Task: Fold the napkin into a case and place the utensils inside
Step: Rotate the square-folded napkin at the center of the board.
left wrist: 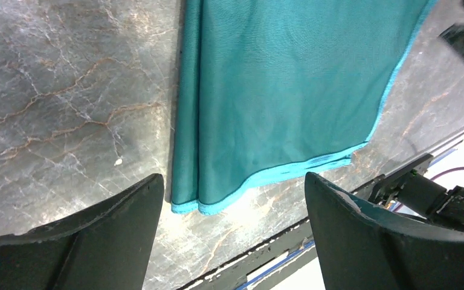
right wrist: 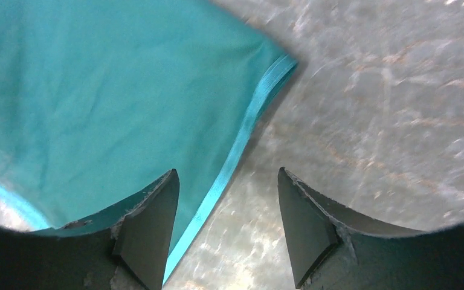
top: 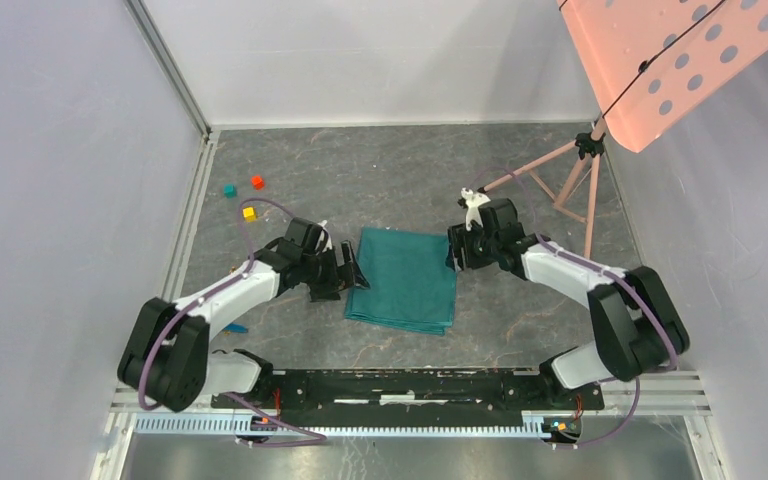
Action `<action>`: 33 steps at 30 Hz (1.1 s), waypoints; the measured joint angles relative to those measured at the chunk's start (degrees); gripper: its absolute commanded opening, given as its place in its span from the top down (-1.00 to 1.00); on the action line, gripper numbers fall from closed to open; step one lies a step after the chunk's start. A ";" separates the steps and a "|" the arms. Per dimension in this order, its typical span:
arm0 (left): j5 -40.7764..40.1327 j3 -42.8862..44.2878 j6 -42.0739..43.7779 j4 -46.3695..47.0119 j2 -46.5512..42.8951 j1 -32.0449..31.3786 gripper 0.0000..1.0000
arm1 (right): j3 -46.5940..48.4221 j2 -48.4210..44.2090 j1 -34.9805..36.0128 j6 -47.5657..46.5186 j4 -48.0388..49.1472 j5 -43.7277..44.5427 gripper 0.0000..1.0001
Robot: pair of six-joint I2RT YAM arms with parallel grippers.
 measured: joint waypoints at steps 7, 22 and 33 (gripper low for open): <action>-0.35 -0.57 -0.15 -1.90 -2.62 0.04 -0.06 | -12.07 -7.28 0.20 5.75 1.97 -12.59 -0.16; 1.70 -4.59 -0.17 -1.33 -1.60 -0.94 0.25 | -19.52 -14.51 2.84 11.78 2.97 -18.25 -0.09; 2.82 -6.01 -0.15 -0.66 -1.62 -1.29 0.70 | -20.63 -15.54 3.69 12.74 3.78 -18.49 -0.09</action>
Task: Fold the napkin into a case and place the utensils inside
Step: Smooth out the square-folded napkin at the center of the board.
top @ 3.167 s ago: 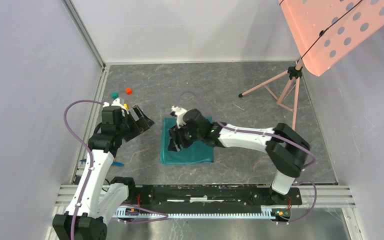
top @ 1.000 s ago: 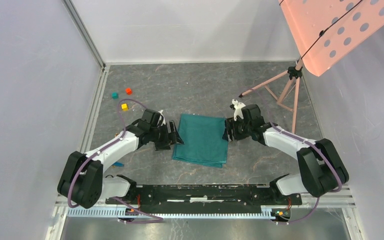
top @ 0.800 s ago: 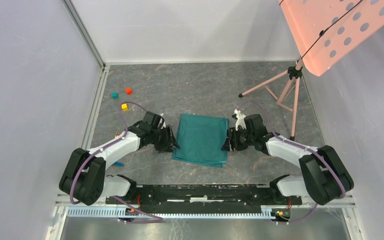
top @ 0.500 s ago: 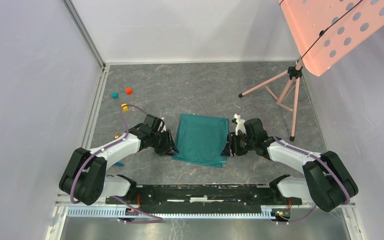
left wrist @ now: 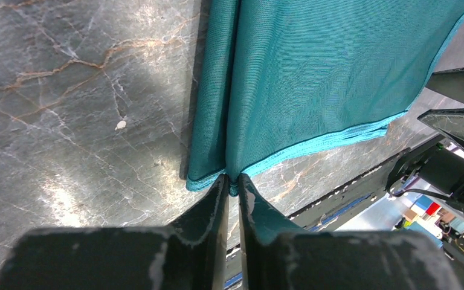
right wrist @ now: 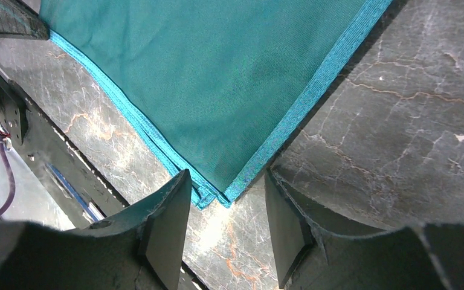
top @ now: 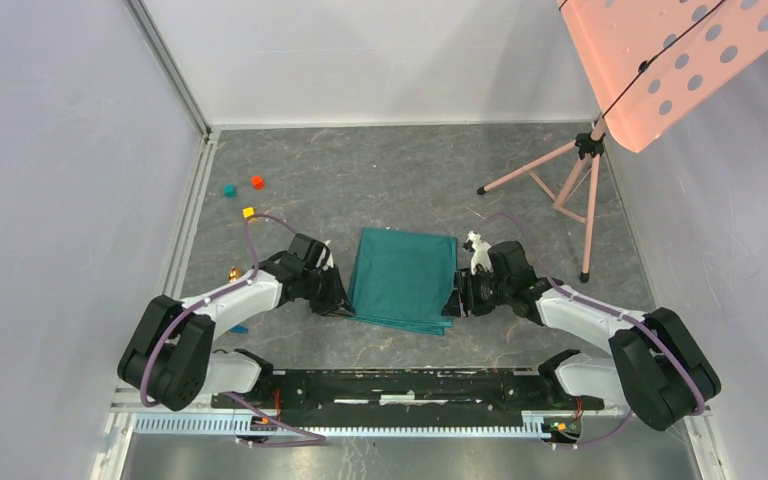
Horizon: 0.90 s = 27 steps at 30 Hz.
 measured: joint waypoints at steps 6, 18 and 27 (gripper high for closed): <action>-0.11 0.09 0.00 -0.92 -2.29 0.00 0.74 | -0.24 -0.39 0.63 0.20 -0.04 0.07 -0.09; -3.65 0.13 0.02 -4.20 -5.27 -0.02 0.72 | -1.57 -1.88 2.14 1.79 -0.46 -0.59 0.08; -5.27 -1.27 0.02 -3.32 -2.91 -0.02 0.72 | -5.84 -2.82 2.38 12.17 4.26 -2.47 0.14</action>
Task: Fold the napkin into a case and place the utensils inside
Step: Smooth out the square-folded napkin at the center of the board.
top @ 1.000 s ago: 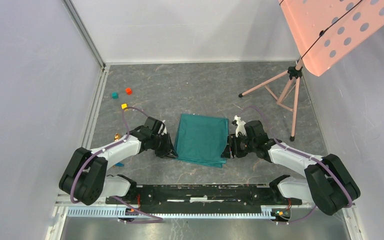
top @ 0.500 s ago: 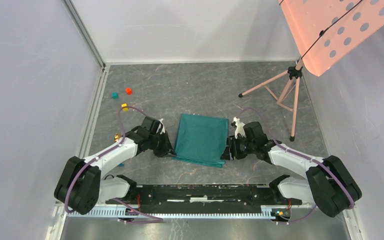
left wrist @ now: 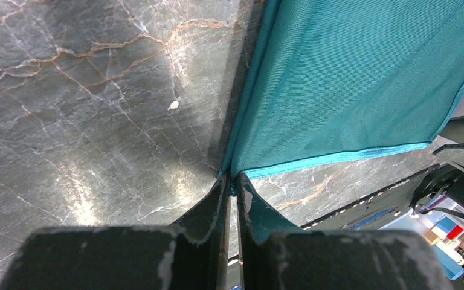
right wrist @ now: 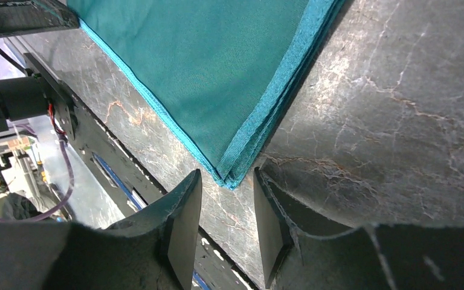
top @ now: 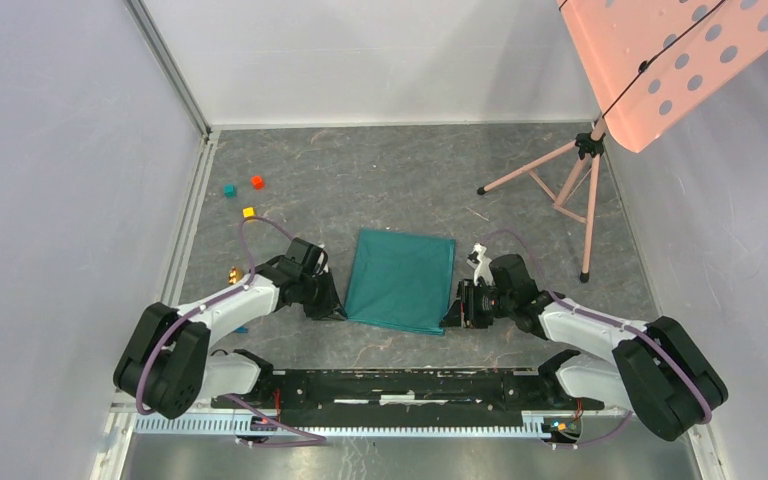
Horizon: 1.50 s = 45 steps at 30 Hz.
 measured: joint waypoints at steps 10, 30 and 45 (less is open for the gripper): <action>-0.02 -0.48 -0.02 0.79 0.55 0.00 0.72 | -1.55 -0.09 0.13 4.04 1.66 -0.04 0.45; -0.90 -0.92 0.00 1.11 -0.57 0.00 0.48 | -2.47 -0.48 1.22 5.11 1.05 0.07 0.73; -1.97 4.76 -1.05 -6.01 -9.20 0.00 0.09 | 16.92 3.37 1.27 -15.47 -12.94 10.88 -0.32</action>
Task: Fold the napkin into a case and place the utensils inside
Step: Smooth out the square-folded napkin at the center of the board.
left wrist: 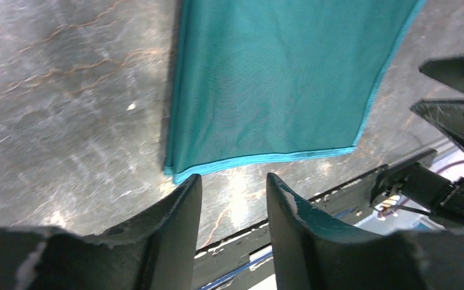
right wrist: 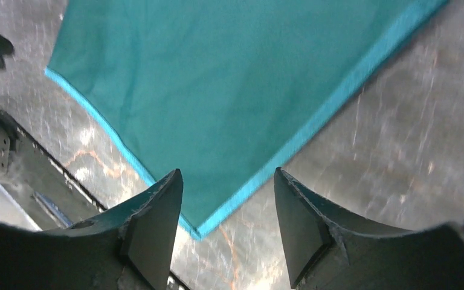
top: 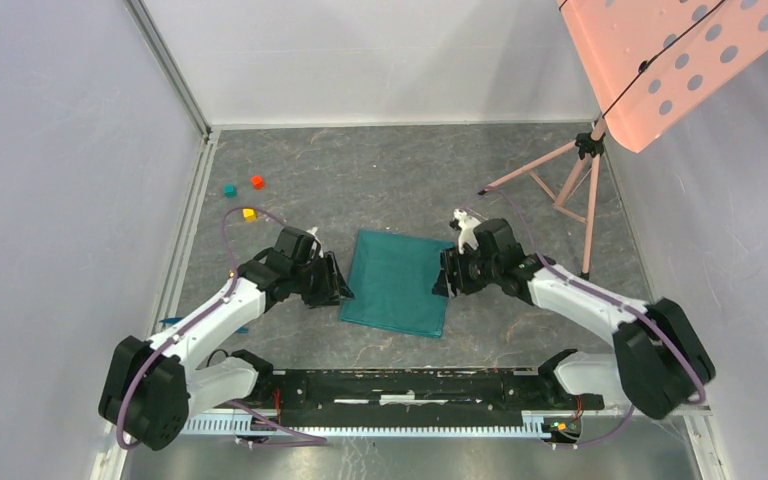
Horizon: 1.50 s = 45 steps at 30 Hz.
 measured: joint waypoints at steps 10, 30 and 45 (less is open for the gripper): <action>7.10 -1.05 -3.87 11.58 11.10 -0.11 0.20 | 9.16 19.32 -6.93 -1.31 13.05 -8.85 -0.45; 2.91 -7.21 -3.91 14.12 9.42 -0.22 0.11 | 10.14 23.56 -15.91 -3.69 17.22 -14.82 -0.54; 4.72 8.39 -3.89 9.84 13.92 -0.20 -0.19 | 13.14 27.21 -12.92 -1.14 21.09 -14.71 -0.52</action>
